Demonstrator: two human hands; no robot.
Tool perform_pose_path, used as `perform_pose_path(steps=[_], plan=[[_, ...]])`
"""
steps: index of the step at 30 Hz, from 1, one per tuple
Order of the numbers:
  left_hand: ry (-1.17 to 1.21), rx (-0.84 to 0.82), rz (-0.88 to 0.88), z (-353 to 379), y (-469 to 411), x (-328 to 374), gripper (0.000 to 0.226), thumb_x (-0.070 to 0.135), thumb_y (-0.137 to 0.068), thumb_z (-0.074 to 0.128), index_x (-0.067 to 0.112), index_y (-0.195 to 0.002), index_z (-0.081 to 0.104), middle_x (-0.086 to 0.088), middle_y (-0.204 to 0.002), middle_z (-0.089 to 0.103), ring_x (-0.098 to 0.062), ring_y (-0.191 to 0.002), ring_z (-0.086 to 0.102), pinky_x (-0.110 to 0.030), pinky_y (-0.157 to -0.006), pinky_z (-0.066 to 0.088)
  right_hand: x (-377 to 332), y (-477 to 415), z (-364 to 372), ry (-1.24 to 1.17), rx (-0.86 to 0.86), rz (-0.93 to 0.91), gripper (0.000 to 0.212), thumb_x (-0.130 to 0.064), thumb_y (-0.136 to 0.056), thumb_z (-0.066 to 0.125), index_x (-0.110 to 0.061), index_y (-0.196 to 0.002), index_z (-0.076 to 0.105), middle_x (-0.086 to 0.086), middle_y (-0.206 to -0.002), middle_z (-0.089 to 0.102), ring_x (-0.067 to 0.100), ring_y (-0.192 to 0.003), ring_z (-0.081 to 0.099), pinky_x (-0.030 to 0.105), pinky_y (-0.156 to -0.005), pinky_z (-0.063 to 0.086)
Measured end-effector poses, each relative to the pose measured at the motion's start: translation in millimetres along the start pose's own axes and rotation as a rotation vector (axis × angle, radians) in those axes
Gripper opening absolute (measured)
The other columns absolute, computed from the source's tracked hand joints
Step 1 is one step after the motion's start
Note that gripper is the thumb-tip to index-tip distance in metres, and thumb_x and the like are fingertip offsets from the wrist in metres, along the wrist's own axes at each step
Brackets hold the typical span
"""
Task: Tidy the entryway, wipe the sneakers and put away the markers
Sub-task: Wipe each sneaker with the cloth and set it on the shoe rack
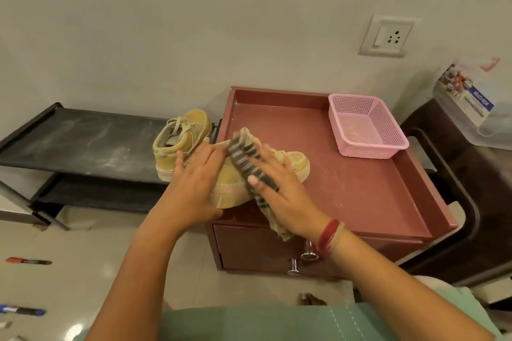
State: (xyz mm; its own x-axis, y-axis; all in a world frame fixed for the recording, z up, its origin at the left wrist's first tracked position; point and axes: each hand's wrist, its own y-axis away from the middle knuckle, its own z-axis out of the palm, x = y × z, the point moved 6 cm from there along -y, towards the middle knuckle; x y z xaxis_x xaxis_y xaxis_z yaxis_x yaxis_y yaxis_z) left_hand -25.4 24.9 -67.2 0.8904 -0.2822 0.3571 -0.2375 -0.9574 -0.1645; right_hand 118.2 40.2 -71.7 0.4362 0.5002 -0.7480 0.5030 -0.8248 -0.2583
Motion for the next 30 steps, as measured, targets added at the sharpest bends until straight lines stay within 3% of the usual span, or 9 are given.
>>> perform_pose_path(steps=[2,5,8,12,15,18,22,27,30], plan=[[0.038,-0.029,-0.018,-1.5,0.4,-3.6,0.106,0.025,-0.065,0.081,0.030,-0.145,0.011,0.006,-0.148,0.017,-0.007,-0.141,-0.011,-0.055,-0.117,-0.004,-9.0,5.1,-2.7,-0.170,-0.068,-0.074,0.035,-0.032,-0.095,0.042,-0.048,-0.126,0.039,-0.035,-0.138,0.031,-0.007,-0.134,0.027,0.019,-0.115,0.010],[0.098,-0.042,-0.011,-6.9,1.8,-6.8,0.105,0.020,-0.060,0.081,0.037,-0.139,0.013,0.012,-0.131,0.023,-0.021,-0.143,0.009,-0.059,-0.115,0.008,50.0,-1.2,-63.3,-0.446,0.344,0.207,0.029,-0.028,-0.093,0.051,-0.025,-0.121,0.057,-0.007,-0.122,0.060,0.011,-0.115,0.054,0.033,-0.101,0.041],[0.172,-0.033,-0.008,-8.1,1.9,-6.4,0.106,0.016,-0.058,0.081,0.037,-0.139,0.017,0.015,-0.128,0.022,-0.017,-0.128,0.028,-0.054,-0.109,0.029,93.6,13.7,-117.5,-0.223,0.536,0.404,0.046,-0.035,-0.093,0.051,-0.021,-0.137,0.044,0.004,-0.144,0.041,0.016,-0.131,0.041,0.044,-0.110,0.033],[0.253,-0.045,0.001,-6.0,-1.1,-6.7,0.108,0.009,-0.059,0.080,0.039,-0.139,0.015,0.016,-0.139,0.017,-0.009,-0.122,0.030,-0.026,-0.090,0.039,80.1,14.5,-79.8,-0.048,0.193,0.213,0.036,-0.027,-0.096,0.046,-0.040,-0.129,0.037,0.000,-0.142,0.041,-0.002,-0.127,0.040,0.014,-0.107,0.028],[0.272,-0.053,0.001,-4.4,-2.6,-9.4,0.109,0.008,-0.060,0.080,0.041,-0.139,0.014,0.018,-0.140,0.016,-0.005,-0.123,0.026,-0.013,-0.083,0.033,63.5,20.3,-23.9,0.109,0.050,0.069,0.042,-0.047,-0.094,0.036,-0.060,-0.132,0.023,-0.018,-0.154,0.012,0.010,-0.145,-0.001,0.033,-0.115,0.001],[0.302,-0.078,-0.009,-3.2,-3.8,-11.2,0.107,0.005,-0.062,0.078,0.040,-0.139,0.012,0.019,-0.139,0.014,-0.005,-0.123,0.023,-0.006,-0.074,0.033,63.4,21.7,-14.1,0.217,-0.013,-0.034,0.044,-0.050,-0.093,0.030,-0.064,-0.132,0.018,-0.026,-0.153,0.005,0.005,-0.144,-0.007,0.038,-0.116,-0.005],[0.321,-0.107,-0.025,-1.0,-6.2,-12.8,0.108,0.003,-0.065,0.074,0.040,-0.141,0.007,0.020,-0.141,0.007,-0.010,-0.125,0.021,-0.004,-0.070,0.034,95.8,3.5,-46.1,-0.055,0.201,0.266,0.041,-0.038,-0.096,0.042,-0.043,-0.136,0.031,-0.009,-0.153,0.014,0.013,-0.144,0.006,0.048,-0.118,0.007],[0.333,-0.140,-0.035,1.8,-6.5,-11.5,0.110,0.002,-0.067,0.073,0.039,-0.143,0.003,0.024,-0.142,-0.002,-0.006,-0.127,0.011,-0.008,-0.079,0.034,70.5,20.5,-20.5,0.137,-0.002,0.017,0.041,-0.054,-0.092,0.031,-0.063,-0.131,0.024,-0.023,-0.153,0.013,0.004,-0.144,-0.004,0.040,-0.115,-0.005],[0.363,-0.151,-0.051,0.8,-8.0,-12.1,0.109,0.001,-0.067,0.071,0.040,-0.143,0.002,0.021,-0.144,-0.002,-0.007,-0.132,0.008,-0.019,-0.094,0.031,95.6,6.0,-45.0,0.065,0.145,0.203,0.043,-0.058,-0.093,0.034,-0.052,-0.134,0.024,-0.012,-0.155,0.015,0.007,-0.143,0.005,0.046,-0.118,0.008]])
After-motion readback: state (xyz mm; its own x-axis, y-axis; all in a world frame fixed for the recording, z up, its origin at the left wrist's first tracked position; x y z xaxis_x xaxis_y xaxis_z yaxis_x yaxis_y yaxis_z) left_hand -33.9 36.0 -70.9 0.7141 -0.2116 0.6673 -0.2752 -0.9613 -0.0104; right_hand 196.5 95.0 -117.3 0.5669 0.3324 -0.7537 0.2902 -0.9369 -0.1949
